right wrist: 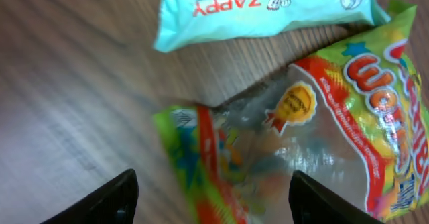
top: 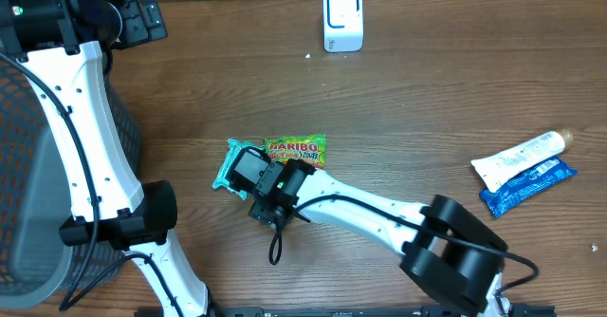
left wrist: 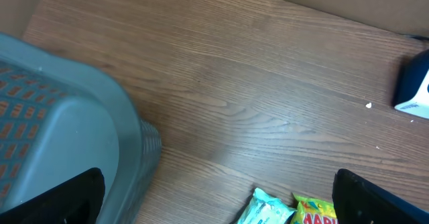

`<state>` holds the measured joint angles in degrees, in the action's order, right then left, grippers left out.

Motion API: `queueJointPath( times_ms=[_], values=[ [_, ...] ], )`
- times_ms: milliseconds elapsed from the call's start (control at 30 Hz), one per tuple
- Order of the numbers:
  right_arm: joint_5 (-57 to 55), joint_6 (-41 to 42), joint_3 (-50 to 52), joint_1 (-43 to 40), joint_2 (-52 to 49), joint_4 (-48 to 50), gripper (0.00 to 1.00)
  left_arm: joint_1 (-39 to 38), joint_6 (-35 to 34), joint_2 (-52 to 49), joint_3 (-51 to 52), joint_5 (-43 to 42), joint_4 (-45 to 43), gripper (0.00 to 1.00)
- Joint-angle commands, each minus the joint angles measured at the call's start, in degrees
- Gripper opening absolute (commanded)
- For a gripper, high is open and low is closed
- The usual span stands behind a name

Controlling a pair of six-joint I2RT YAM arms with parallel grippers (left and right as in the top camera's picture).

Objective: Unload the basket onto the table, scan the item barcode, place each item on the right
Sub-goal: 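Move the right gripper left and lower it onto the Haribo bag, then grasp the Haribo bag edge and drag it right with right gripper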

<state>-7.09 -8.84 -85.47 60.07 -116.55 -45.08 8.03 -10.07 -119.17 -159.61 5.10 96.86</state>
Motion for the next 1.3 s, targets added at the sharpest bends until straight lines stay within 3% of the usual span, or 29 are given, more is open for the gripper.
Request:
queueJointPath(
  times_ms=[0, 200, 333, 367, 400, 533, 733, 933, 1100, 1267],
  values=[
    [-2.5, -3.0, 0.3, -0.1, -2.9, 0.7, 0.72, 0.3, 1.1, -0.5, 0.2, -0.5, -0.1, 1.0],
    [-2.5, -3.9, 0.3, -0.1, -4.2, 0.7, 0.71, 0.3, 1.1, -0.5, 0.2, -0.5, -0.1, 0.99],
    [-2.6, -5.2, 0.3, -0.4, -5.4, 1.4, 0.6, 0.3, 1.1, -0.5, 0.2, -0.5, -0.1, 1.0],
    [-3.0, -5.6, 0.3, -0.6, -6.0, 1.7, 0.49, 0.3, 1.1, -0.5, 0.2, -0.5, -0.1, 1.0],
    [-4.0, -6.4, 0.3, -0.9, -6.8, 2.1, 0.29, 0.3, 1.1, -0.5, 0.2, -0.5, -0.1, 0.99],
    [-4.9, -6.2, 0.3, -1.6, -7.4, 2.6, 0.05, 0.3, 1.1, -0.5, 0.2, -0.5, -0.1, 1.0],
    [-3.9, -3.8, -4.9, -1.6, -7.0, -5.2, 0.04, 0.3, 1.1, -0.5, 0.2, -0.5, -0.1, 1.0],
    [10.9, -3.1, -16.3, -3.8, -4.1, -20.2, 0.04, 0.3, 1.1, -0.5, 0.2, -0.5, -0.1, 1.0],
    [34.7, -2.9, -25.9, -10.2, -0.2, -28.8, 0.04, 0.3, 1.1, -0.5, 0.2, -0.5, -0.1, 1.0],
    [62.8, -2.9, -26.3, -19.3, 1.7, -28.7, 0.04, 0.3, 1.1, -0.5, 0.2, -0.5, -0.1, 1.0]
  ],
)
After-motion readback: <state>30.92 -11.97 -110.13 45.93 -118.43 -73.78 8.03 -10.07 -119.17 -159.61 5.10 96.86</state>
